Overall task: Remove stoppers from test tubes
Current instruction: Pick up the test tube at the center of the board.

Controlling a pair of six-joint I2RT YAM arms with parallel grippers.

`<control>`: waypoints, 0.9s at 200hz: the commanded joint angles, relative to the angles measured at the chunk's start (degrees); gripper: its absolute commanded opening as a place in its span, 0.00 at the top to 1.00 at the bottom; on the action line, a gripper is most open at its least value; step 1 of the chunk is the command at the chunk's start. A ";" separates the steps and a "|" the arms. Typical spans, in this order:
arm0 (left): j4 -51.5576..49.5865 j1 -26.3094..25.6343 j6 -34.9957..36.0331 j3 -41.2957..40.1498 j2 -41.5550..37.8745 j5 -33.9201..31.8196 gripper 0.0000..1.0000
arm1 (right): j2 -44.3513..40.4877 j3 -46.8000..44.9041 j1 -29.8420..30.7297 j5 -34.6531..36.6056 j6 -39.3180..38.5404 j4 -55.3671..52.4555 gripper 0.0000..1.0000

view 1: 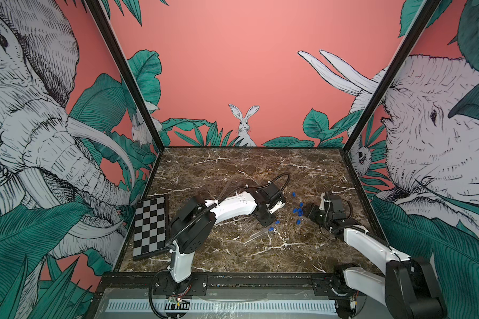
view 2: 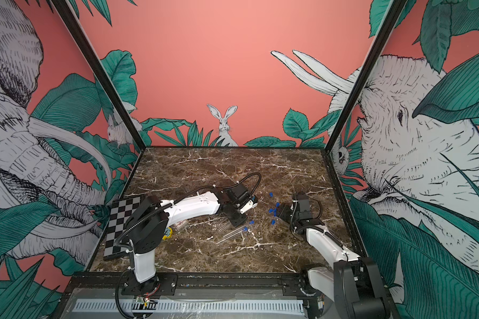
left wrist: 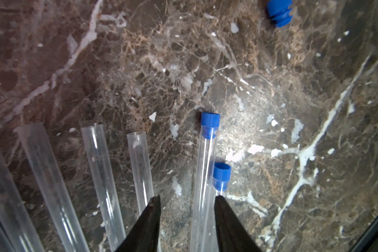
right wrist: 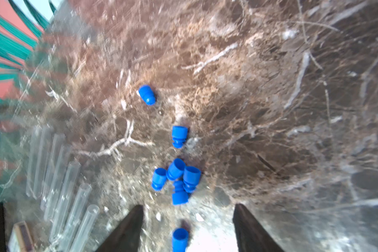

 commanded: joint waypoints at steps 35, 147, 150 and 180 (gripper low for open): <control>-0.13 -0.85 -0.84 1.21 2.11 0.18 0.61 | -0.08 1.36 -0.13 -1.66 -0.19 -0.99 0.21; -0.22 -1.52 -0.23 0.35 3.60 -2.32 0.68 | -0.37 1.38 -0.10 -1.28 -0.05 -0.44 0.22; -0.30 -1.56 -0.17 0.37 3.69 -2.42 0.68 | -0.37 1.37 -0.13 -1.21 -0.07 -0.61 0.22; -0.80 -1.82 0.36 0.48 4.33 -3.80 0.68 | -0.96 1.62 -0.07 -0.80 -0.20 -1.06 0.21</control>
